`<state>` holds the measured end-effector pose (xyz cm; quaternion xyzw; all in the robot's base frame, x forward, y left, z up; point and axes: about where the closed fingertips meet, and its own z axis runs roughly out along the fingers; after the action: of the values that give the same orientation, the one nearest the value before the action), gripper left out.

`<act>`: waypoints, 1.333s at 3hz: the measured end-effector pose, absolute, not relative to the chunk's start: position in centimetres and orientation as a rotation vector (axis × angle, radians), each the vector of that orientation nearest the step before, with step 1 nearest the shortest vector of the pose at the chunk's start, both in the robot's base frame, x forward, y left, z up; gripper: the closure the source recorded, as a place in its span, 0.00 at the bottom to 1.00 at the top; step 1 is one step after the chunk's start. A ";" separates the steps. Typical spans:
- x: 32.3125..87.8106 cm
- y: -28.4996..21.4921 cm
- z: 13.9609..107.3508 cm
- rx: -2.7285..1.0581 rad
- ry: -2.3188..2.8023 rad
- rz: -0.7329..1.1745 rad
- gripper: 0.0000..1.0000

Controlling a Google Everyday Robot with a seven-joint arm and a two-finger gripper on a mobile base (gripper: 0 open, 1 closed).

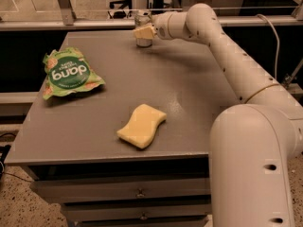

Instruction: Pick 7up can

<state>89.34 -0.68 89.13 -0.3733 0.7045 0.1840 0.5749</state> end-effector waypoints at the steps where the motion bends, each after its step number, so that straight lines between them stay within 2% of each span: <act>1: 89.3 -0.9 89.5 -0.875 1.637 0.433 0.59; 3: 85.2 -3.6 91.1 -0.867 1.578 0.542 1.00; 4: 81.1 -4.9 93.3 -0.866 1.508 0.667 1.00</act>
Offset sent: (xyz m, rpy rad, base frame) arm -0.0348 -0.0418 0.0157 0.0795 -0.0220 0.0266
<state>81.12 -4.93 93.30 -0.3733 0.6495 0.2875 0.5968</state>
